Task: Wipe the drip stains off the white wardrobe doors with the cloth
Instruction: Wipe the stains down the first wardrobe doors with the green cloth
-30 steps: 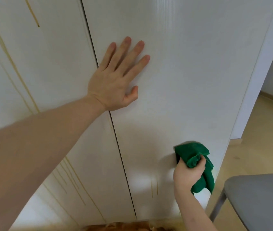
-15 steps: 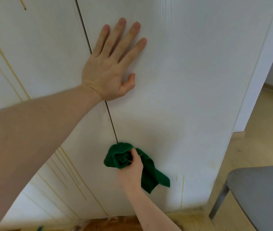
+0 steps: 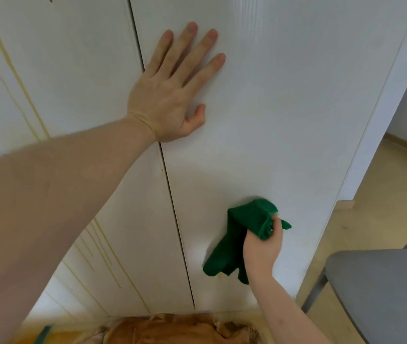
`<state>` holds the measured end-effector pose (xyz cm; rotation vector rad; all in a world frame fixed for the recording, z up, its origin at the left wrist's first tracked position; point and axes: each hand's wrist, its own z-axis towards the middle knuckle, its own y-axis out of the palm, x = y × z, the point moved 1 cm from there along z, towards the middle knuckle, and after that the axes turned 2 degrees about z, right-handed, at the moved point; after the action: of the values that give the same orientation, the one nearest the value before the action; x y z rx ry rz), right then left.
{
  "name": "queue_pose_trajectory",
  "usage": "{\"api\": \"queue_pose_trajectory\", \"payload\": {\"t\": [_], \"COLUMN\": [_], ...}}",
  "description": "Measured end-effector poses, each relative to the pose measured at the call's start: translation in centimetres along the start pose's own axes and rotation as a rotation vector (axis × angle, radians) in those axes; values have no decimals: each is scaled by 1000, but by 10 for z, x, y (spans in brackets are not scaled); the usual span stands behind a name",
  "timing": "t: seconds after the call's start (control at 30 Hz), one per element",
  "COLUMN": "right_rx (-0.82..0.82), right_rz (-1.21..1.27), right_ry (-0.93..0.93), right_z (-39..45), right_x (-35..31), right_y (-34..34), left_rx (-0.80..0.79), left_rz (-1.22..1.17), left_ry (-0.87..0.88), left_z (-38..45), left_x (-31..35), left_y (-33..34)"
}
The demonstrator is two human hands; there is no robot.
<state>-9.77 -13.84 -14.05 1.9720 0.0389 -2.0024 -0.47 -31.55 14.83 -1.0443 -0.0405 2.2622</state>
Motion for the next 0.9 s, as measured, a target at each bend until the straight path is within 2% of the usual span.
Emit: {"api": "queue_pose_trajectory", "payload": {"t": [0.23,0.4,0.57,0.73,0.9], "right_rx": [327,353,437,417,214], "right_rz": [-88,-174,-98,-42,-45], "right_ry": [128,179,270,395,475], "right_z": [41,44,31,-1,-42], "right_x": [17,40,61,79,94], "right_y": [-47,-46,-19,23,68], "left_rx": [-4,-11,-25,-46,-39], "left_rz": [-9,1,3,13,26], "left_ry": [-3,-5,-1,-7,-12], "left_z": [1,0,-1,-1,-1], "left_x": [0,0,0,0,1], "left_y": [0,0,-1,-2,-1]}}
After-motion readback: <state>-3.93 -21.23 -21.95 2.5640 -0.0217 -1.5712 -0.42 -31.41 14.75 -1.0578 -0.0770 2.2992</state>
